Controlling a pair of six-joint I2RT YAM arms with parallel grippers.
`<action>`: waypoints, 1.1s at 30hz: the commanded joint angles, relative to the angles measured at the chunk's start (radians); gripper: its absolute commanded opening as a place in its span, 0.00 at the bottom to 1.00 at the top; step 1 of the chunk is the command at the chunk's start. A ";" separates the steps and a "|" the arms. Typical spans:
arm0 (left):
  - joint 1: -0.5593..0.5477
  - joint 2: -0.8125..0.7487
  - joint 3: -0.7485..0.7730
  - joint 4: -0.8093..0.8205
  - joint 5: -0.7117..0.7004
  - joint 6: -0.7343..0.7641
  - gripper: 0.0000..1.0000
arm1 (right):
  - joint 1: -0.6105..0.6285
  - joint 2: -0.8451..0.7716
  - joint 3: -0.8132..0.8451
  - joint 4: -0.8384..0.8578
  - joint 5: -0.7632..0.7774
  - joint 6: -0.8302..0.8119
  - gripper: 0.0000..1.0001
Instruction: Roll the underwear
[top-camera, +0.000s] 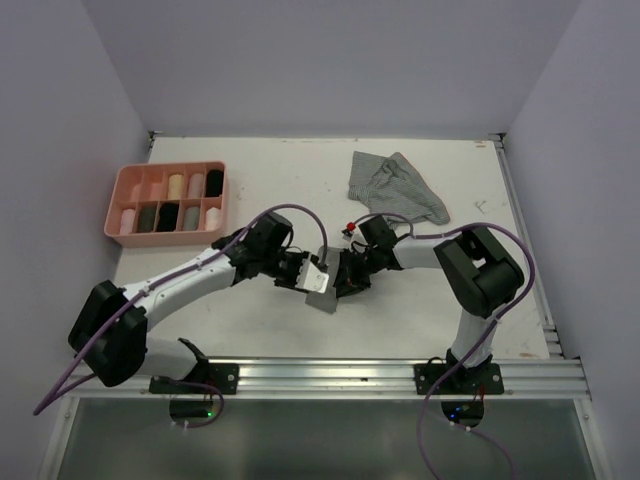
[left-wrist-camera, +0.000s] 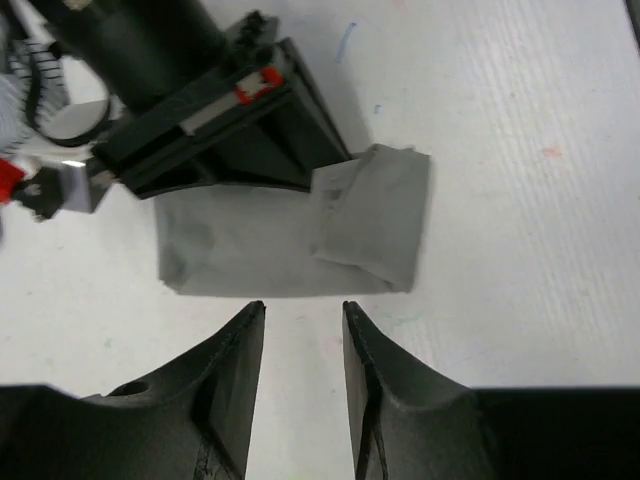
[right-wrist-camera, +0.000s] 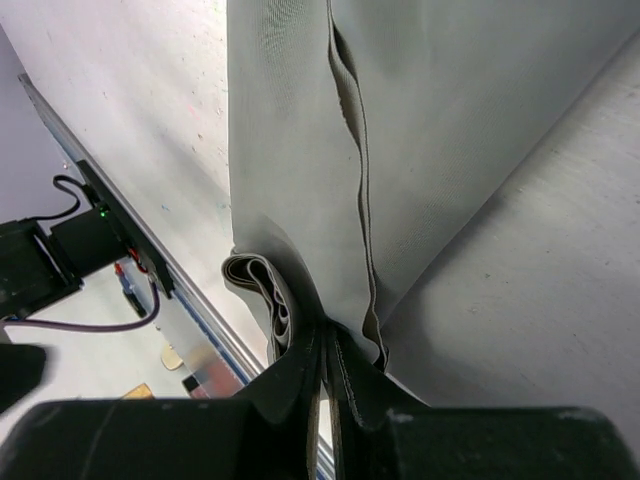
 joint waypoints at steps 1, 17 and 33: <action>-0.054 -0.009 -0.096 0.108 -0.018 0.043 0.42 | 0.010 0.057 -0.013 -0.066 0.111 -0.034 0.11; -0.154 0.137 -0.183 0.241 -0.129 0.101 0.49 | 0.008 0.078 -0.007 -0.075 0.106 -0.040 0.11; -0.148 0.351 0.040 -0.161 -0.049 0.169 0.00 | -0.035 0.014 0.092 -0.209 0.170 -0.132 0.17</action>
